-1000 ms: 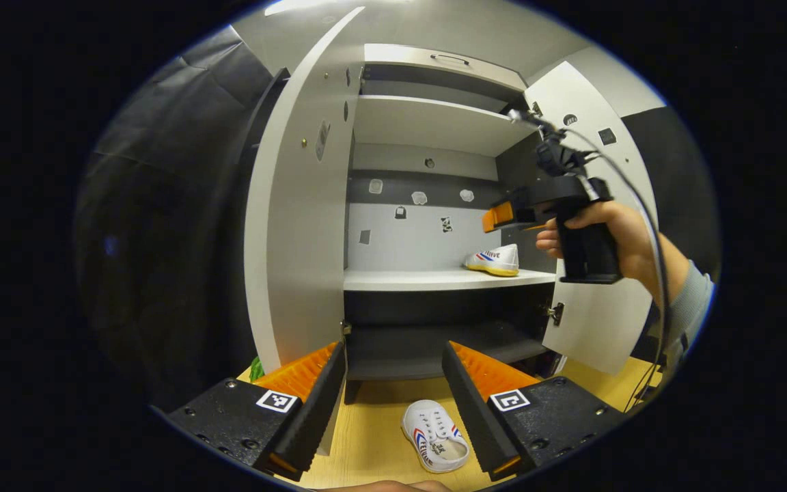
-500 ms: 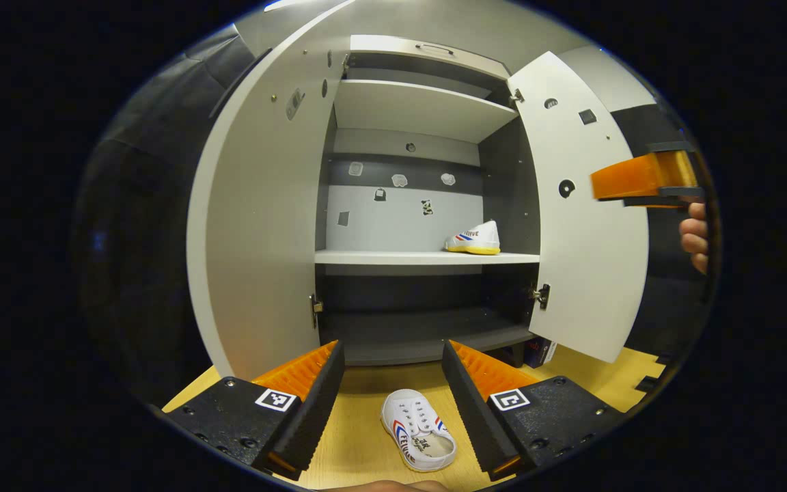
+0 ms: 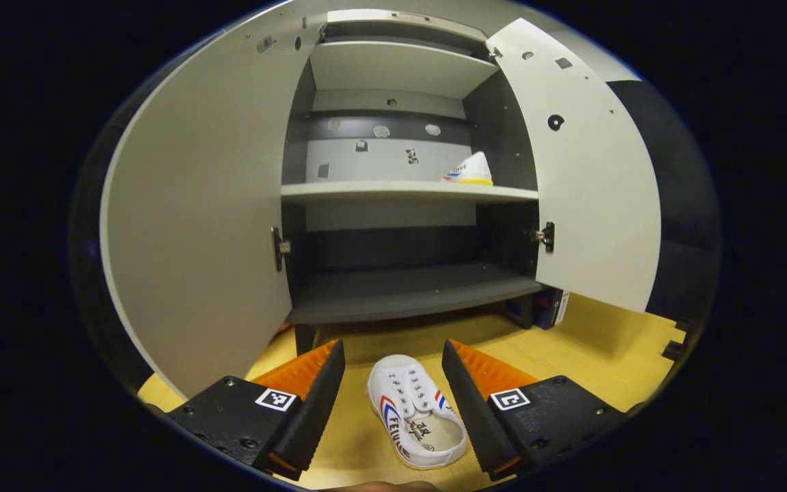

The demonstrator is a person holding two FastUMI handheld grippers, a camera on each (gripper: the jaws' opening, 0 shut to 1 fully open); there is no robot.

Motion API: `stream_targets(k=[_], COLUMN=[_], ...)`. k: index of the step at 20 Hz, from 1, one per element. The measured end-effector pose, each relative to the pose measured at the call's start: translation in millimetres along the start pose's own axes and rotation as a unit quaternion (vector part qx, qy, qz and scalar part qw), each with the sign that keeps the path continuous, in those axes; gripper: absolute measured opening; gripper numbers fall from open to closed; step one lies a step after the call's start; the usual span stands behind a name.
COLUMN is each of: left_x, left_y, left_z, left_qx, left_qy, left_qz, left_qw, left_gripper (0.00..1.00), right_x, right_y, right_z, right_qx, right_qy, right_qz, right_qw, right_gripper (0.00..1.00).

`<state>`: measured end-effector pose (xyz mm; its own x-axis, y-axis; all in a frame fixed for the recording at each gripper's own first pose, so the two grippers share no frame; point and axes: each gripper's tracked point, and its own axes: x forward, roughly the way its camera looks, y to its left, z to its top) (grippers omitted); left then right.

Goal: Grab one shoe with the right hand and put it into the shoe cabinet, grab the other shoe with the left hand and put it into the shoe cabinet; then close the right door with the right hand and the left door with the left hand.

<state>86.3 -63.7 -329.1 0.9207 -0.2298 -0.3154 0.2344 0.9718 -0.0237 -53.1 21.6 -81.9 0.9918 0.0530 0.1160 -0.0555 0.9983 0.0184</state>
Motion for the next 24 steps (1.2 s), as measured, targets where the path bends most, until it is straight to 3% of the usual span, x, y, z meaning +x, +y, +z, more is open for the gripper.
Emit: stream_targets(k=[3, 6, 12, 15, 17, 18, 20, 22, 24], left_x=[17.7, 27.4, 35.6, 37.4, 38.9, 40.6, 41.2, 44.4, 45.2], left_y=[1.4, 5.2, 4.0, 20.3, 15.4, 1.2, 0.6, 8.5, 10.1], left_z=[-44.6, -70.9, -108.8, -123.1, -122.9, -119.8, -124.3, -119.8, -116.7], left_qx=[-0.016, -0.021, -0.037, -0.048, -0.057, -0.054, -0.021, 0.015, 0.018], left_qy=[0.062, 0.106, 0.157, 0.199, 0.200, 0.198, 0.215, 0.206, 0.202], left_qz=[-0.004, -0.003, -0.008, 0.035, 0.033, 0.006, 0.025, 0.044, 0.051], left_qw=[0.998, 0.994, 0.987, 0.978, 0.978, 0.979, 0.976, 0.977, 0.978], left_gripper=[0.88, 0.88, 0.88, 0.89, 0.89, 0.83, 0.35, 0.18, 0.06], right_x=[-9.8, -11.2, -16.2, -18.0, -20.4, -19.9, -19.9, -18.5, -17.6], right_y=[-8.5, -15.0, -28.4, -30.7, -31.7, -32.2, -28.4, -24.2, -25.4], right_z=[-16.5, -29.9, -31.6, -29.7, -28.7, -26.3, -26.5, -29.6, -31.8], right_qx=[0.005, 0.013, 0.026, 0.032, 0.021, 0.016, 0.014, 0.019, 0.021], right_qy=[0.007, 0.011, 0.001, -0.003, -0.007, -0.012, -0.014, -0.009, -0.005], right_qz=[0.003, 0.003, 0.004, 0.009, 0.009, 0.007, 0.010, 0.018, 0.018], right_qw=[1.000, 1.000, 1.000, 0.999, 1.000, 1.000, 1.000, 1.000, 1.000], right_gripper=[0.95, 0.99, 0.99, 0.99, 0.99, 0.99, 0.99, 1.00, 0.99])
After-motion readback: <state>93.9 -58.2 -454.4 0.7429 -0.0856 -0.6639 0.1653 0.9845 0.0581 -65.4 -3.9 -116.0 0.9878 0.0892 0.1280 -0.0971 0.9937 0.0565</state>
